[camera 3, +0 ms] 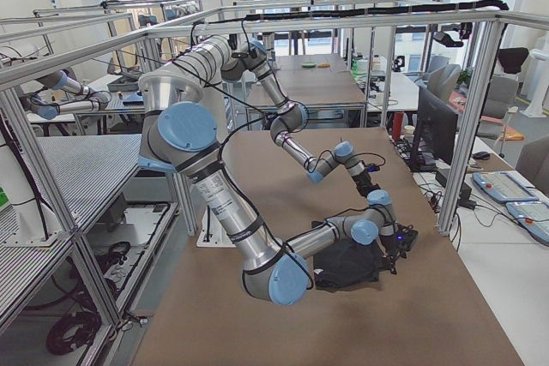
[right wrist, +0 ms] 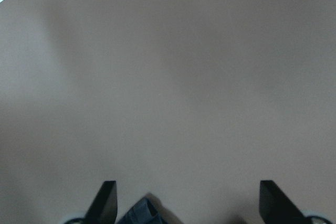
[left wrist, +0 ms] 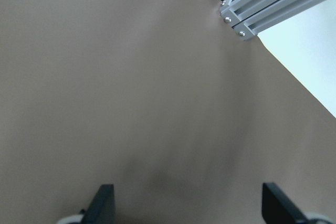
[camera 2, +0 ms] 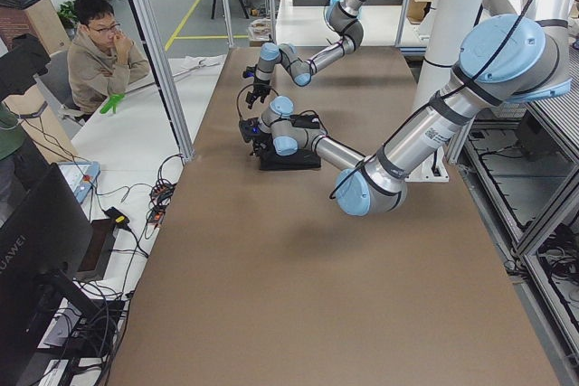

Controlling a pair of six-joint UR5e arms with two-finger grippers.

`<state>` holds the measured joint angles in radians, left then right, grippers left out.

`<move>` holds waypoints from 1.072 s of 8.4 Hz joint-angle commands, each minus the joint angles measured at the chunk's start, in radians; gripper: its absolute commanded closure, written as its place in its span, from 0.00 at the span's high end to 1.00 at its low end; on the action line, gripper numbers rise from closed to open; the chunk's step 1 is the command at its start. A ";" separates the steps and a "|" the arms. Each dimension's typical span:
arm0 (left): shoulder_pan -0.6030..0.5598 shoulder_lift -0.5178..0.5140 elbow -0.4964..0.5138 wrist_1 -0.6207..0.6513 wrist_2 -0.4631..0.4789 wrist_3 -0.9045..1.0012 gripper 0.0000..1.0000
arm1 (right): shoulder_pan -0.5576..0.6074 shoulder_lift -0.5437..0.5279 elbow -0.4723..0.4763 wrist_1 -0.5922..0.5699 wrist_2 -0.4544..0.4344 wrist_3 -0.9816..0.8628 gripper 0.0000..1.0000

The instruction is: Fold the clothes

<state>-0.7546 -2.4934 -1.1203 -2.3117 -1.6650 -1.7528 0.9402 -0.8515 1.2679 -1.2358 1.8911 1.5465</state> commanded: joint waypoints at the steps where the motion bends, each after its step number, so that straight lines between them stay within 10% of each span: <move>1: 0.004 -0.009 -0.018 -0.002 -0.015 -0.001 1.00 | -0.088 -0.122 0.261 -0.087 0.034 -0.032 0.95; 4: -0.041 -0.009 -0.041 0.008 -0.083 0.003 1.00 | -0.349 -0.118 0.370 -0.286 -0.237 -0.035 0.95; 6: -0.080 0.010 -0.064 0.006 -0.134 0.022 1.00 | -0.373 -0.112 0.345 -0.292 -0.267 -0.035 0.95; 9: -0.078 0.121 -0.209 0.035 -0.133 0.027 1.00 | -0.298 0.104 0.046 -0.280 -0.280 -0.104 0.95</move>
<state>-0.8309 -2.4416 -1.2326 -2.3022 -1.7961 -1.7281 0.5885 -0.8724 1.4848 -1.5201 1.6195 1.4845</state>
